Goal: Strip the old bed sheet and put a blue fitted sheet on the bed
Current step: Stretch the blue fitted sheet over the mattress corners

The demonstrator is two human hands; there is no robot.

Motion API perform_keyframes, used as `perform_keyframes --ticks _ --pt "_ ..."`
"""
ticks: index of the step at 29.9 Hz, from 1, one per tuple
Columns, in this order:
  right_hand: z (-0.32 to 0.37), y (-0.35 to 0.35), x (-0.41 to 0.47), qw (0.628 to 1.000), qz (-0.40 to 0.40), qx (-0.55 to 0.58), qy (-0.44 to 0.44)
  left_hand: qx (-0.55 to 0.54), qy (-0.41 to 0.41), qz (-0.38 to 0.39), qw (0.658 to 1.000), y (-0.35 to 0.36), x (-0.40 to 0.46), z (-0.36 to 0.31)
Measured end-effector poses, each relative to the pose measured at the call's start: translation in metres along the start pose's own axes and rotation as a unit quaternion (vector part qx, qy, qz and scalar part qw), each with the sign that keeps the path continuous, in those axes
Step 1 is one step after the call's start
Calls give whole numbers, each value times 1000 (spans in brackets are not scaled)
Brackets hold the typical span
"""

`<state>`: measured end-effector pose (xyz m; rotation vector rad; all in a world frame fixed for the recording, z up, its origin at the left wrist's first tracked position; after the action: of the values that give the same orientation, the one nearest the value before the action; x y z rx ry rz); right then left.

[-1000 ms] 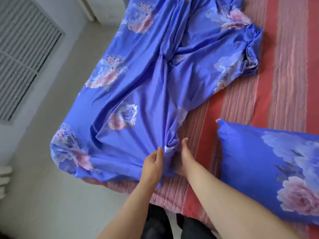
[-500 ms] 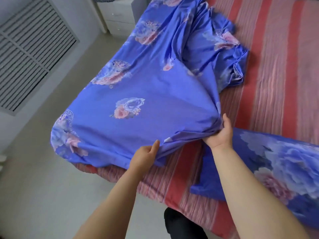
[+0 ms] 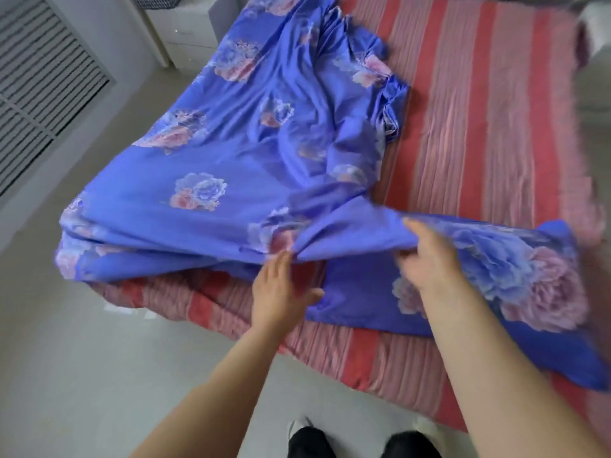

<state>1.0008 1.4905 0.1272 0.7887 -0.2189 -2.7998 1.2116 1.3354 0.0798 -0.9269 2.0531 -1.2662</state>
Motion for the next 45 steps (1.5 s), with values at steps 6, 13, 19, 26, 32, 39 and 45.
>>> perform_keyframes --ticks 6,13,19,26,32,39,45 --pt "-47 -74 -58 964 214 -7 159 -43 138 -89 985 28 -71 -167" --pt "-40 -170 -25 914 150 201 318 -87 -67 -155 982 69 -135 -215" --pt "-68 -139 -58 836 299 61 455 -250 -187 -208 927 51 -174 -209" --pt "-31 -58 -61 840 269 227 413 -208 -226 -252 918 7 -192 -189" --pt "55 -48 26 892 184 338 238 -216 -387 -276 853 -24 -223 -123" --pt "177 -148 80 954 190 205 -109 -165 -466 -144 857 26 -226 -104" --pt "167 -250 22 715 30 -318 -622 -48 -371 -69 925 107 -210 -171"
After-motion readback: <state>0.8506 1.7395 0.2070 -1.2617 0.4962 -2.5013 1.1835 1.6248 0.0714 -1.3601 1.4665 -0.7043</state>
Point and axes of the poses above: each hand's wrist, its own x-axis towards the middle knuckle, its own y-axis out of the palm, z = x × y, the point moved 6 cm from there along x, towards the middle knuckle, and after that the axes turned 7 degrees about -y, right-handed, at the moved point
